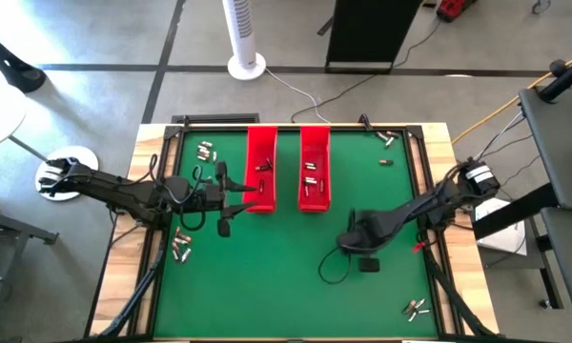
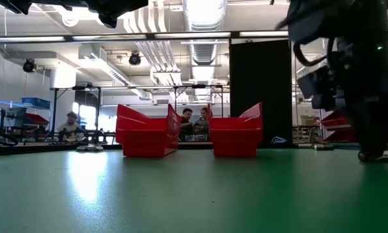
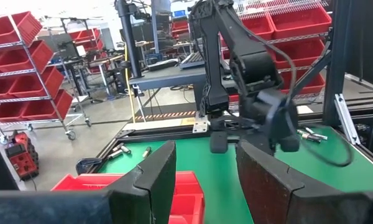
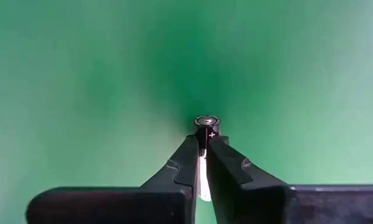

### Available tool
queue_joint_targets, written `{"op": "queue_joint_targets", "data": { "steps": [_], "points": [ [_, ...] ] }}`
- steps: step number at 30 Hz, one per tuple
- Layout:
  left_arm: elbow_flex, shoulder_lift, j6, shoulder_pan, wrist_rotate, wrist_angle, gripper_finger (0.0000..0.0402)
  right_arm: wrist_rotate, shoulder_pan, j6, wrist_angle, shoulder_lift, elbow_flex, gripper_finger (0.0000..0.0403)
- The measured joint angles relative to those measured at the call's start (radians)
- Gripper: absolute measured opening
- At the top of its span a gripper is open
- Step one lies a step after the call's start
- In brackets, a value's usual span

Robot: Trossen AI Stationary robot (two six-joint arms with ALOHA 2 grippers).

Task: Sort batteries
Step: Put the silver battery into the right red bin

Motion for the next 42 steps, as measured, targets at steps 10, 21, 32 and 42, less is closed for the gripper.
{"op": "queue_joint_targets", "data": {
  "steps": [10, 21, 32, 42],
  "points": [
    [0.0, 0.009, -0.008, 0.0, 0.0, 0.029, 0.0149, 0.231, 0.161, 0.085, 0.185, -0.017, -0.058, 0.0035],
    [0.0, 0.152, -0.019, 0.0, 0.0, 0.245, 0.0149, 0.345, 0.231, 0.128, 0.446, -0.02, -0.21, 0.0103],
    [0.0, 0.276, -0.057, 0.001, 0.044, 0.386, 0.0149, 0.418, 0.281, 0.144, 0.892, -0.027, -0.462, 0.0094],
    [0.0, 0.353, -0.147, 0.002, 0.042, 0.418, 0.0149, 0.456, 0.329, 0.063, 0.922, -0.104, -0.523, 0.0116]
  ]
}}
